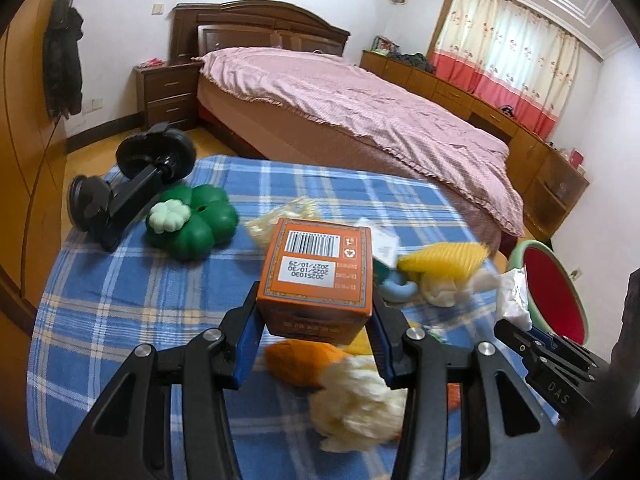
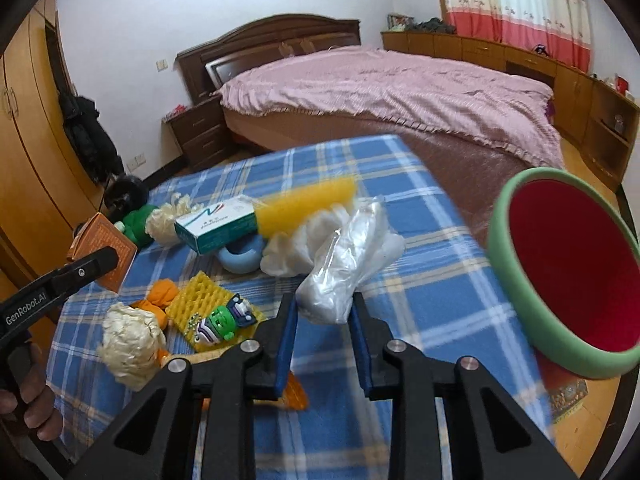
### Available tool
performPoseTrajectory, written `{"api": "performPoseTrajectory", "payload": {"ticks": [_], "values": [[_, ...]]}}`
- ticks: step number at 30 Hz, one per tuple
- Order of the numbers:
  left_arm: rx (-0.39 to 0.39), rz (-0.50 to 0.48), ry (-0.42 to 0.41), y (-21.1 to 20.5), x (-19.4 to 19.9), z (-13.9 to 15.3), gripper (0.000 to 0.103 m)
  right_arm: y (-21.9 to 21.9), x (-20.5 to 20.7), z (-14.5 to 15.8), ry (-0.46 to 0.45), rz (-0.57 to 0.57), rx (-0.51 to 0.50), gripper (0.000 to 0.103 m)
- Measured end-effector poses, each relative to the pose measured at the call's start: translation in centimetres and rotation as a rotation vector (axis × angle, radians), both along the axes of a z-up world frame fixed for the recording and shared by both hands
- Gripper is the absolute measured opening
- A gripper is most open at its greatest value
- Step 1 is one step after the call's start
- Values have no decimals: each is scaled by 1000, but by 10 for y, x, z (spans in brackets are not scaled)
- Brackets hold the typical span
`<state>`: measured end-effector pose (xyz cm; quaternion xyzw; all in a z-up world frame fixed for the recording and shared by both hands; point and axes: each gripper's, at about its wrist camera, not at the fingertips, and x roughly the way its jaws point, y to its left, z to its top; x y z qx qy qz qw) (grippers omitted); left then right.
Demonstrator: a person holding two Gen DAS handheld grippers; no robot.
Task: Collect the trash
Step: 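Grasp the clear plastic bag with the right gripper while the left gripper holds the orange box, then carry both items over the red bin and open both grippers to drop them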
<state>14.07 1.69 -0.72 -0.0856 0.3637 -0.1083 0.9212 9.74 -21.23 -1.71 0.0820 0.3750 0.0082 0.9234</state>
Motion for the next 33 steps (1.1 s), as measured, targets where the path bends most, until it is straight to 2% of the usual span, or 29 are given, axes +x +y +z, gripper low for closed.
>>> {"api": "performPoseTrajectory", "payload": {"ticks": [15, 24, 33], "values": [[9, -139, -36, -61, -24, 37, 48, -46, -59, 46, -144, -121, 11, 29], [25, -236, -57, -106, -31, 51, 48, -81, -80, 59, -167, -205, 12, 29], [2, -345, -67, -161, -31, 57, 48, -124, -96, 67, -183, -295, -8, 29]]}}
